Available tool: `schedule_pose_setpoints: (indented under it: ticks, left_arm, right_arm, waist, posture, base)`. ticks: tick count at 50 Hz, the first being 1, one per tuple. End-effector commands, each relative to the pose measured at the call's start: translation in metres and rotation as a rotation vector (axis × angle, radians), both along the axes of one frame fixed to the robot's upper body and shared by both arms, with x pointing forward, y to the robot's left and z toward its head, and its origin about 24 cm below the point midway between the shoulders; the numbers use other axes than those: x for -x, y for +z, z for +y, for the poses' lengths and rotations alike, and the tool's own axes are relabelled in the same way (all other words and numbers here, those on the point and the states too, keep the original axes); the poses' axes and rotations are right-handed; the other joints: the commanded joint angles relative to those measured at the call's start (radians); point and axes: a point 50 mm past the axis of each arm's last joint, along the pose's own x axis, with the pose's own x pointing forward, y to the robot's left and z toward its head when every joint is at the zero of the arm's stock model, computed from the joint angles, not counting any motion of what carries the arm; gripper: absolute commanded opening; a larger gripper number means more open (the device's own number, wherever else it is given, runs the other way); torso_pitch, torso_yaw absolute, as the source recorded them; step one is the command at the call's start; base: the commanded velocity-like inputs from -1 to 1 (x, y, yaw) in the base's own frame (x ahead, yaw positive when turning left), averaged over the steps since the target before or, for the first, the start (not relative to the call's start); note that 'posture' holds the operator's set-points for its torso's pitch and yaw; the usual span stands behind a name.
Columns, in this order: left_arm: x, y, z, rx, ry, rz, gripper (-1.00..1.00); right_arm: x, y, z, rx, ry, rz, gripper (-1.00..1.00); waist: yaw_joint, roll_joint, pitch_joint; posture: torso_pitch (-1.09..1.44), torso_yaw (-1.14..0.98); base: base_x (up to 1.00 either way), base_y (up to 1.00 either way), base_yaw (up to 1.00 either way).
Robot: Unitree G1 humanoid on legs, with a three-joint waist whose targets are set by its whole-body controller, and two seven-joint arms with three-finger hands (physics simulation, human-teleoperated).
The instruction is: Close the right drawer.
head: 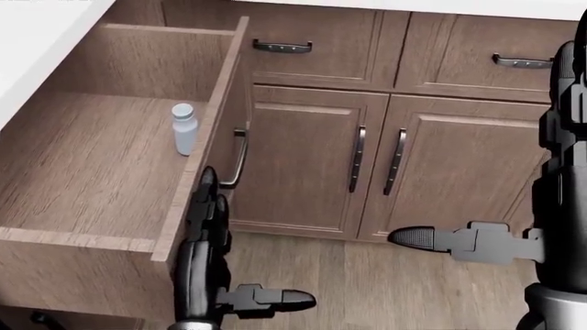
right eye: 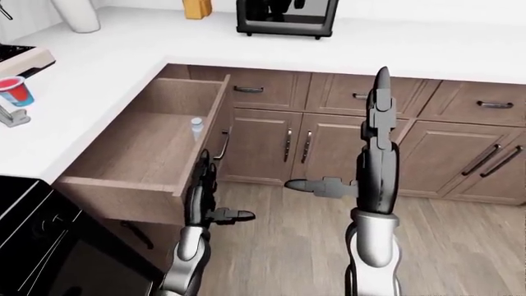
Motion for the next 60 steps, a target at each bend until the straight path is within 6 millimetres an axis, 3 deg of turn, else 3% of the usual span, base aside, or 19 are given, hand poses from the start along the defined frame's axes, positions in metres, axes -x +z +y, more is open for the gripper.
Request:
schedule_pose_setpoints:
  ticks: [1,36,60]
  left_arm:
    - [-0.005,0.011,0.008,0.035,0.065,-0.052,1.0]
    - [-0.013,0.001,0.025,0.054,0.223,0.022,1.0]
    - [-0.025,0.005,0.041,0.087,0.321,0.037,1.0]
  right_arm:
    - [0.005,0.013,0.002,0.015,0.005,-0.077,1.0]
    - [0.004,0.012,0.001,0.013,0.002,-0.072,1.0]
    - [0.005,0.013,0.0,0.012,0.001,-0.075,1.0]
  waist:
    - [0.005,-0.005,-0.016]
    - [-0.009,0.0,-0.018]
    - [-0.011,0.005,-0.019]
  posture:
    - [0.0,0.0]
    - [0.0,0.0]
    - [0.0,0.0]
  base:
    - [0.0,0.0,0.0]
    - [0.0,0.0,0.0]
    - [0.0,0.0,0.0]
